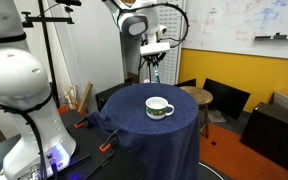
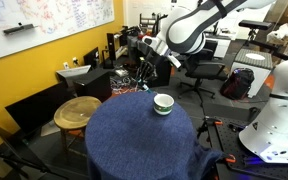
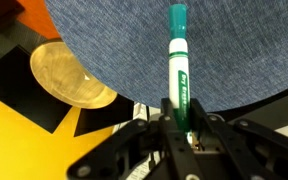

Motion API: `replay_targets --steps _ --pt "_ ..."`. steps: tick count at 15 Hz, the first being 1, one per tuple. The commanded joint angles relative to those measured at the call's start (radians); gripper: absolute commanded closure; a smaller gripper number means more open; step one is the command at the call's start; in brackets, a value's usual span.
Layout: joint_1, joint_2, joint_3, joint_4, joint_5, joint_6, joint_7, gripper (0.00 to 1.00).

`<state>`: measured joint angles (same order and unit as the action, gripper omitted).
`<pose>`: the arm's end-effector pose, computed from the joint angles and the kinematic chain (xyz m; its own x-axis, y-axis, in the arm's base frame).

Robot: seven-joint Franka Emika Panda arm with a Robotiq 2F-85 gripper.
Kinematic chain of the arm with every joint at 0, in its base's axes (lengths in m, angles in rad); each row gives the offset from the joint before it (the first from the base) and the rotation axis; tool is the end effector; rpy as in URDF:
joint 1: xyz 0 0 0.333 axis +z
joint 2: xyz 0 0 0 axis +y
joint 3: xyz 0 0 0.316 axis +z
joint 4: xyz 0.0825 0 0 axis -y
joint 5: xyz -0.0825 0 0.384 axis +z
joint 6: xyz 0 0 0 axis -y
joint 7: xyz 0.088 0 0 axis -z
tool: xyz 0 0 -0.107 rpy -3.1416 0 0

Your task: Put the marker in the mug on the table

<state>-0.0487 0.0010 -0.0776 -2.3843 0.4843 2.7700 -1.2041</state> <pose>0.5177 -0.0860 0.3567 0.7001 0.5872 0.4064 0.5748 -0.8010 0.1672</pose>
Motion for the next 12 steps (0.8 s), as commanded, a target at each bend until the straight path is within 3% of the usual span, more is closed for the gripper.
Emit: replay_targets --steps 1,12 --pt "0.029 0.063 0.03 0.105 0.013 -0.063 0.049 0.95" --pt "0.026 0.254 0.117 0.362 -0.088 -0.385 0.153 0.95"
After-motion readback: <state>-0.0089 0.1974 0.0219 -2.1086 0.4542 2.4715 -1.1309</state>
